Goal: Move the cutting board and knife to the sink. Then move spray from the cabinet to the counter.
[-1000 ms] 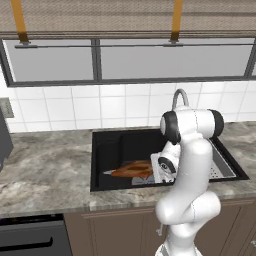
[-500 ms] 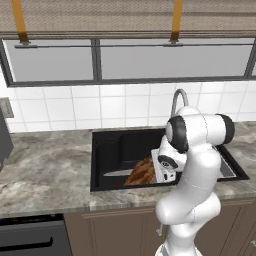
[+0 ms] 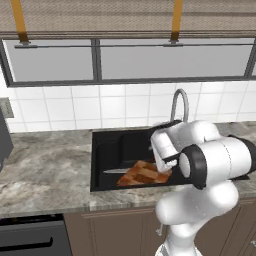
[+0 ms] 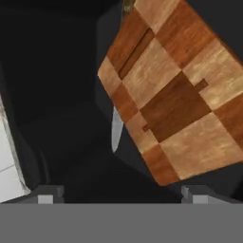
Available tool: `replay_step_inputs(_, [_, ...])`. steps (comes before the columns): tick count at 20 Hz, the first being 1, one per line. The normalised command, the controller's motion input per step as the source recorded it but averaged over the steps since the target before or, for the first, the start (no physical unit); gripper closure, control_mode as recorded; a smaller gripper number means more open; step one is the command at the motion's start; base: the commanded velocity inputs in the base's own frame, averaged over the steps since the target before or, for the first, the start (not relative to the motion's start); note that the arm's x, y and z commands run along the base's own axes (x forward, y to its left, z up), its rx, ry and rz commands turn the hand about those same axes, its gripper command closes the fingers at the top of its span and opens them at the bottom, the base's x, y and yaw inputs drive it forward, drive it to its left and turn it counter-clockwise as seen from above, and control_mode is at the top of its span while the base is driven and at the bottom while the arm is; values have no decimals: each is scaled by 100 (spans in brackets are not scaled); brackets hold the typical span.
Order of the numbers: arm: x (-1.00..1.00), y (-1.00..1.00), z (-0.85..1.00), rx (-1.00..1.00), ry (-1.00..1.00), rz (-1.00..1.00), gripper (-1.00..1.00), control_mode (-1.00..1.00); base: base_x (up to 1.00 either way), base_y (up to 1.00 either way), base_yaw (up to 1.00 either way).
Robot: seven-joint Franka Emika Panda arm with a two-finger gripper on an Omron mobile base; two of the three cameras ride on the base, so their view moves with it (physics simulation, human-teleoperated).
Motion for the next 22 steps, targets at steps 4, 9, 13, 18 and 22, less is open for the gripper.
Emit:
replay_step_inputs(4, [-24, 0, 100, 0, 17, 0, -100, -100, 0, 0, 0])
replay_step_inputs(9, [-32, -2, 91, 0, 10, 0, -100, -100, 0, 0, 0])
replay_step_inputs(13, [-46, -19, 72, -3, 2, 1, -100, -100, 0, 0, 0])
replay_step_inputs(18, [-70, -26, 50, -14, -2, 18, -100, -100, 0, 0, 0])
replay_step_inputs(22, [-85, -9, 9, -27, -17, 30, -100, -100, 0, 0, 0])
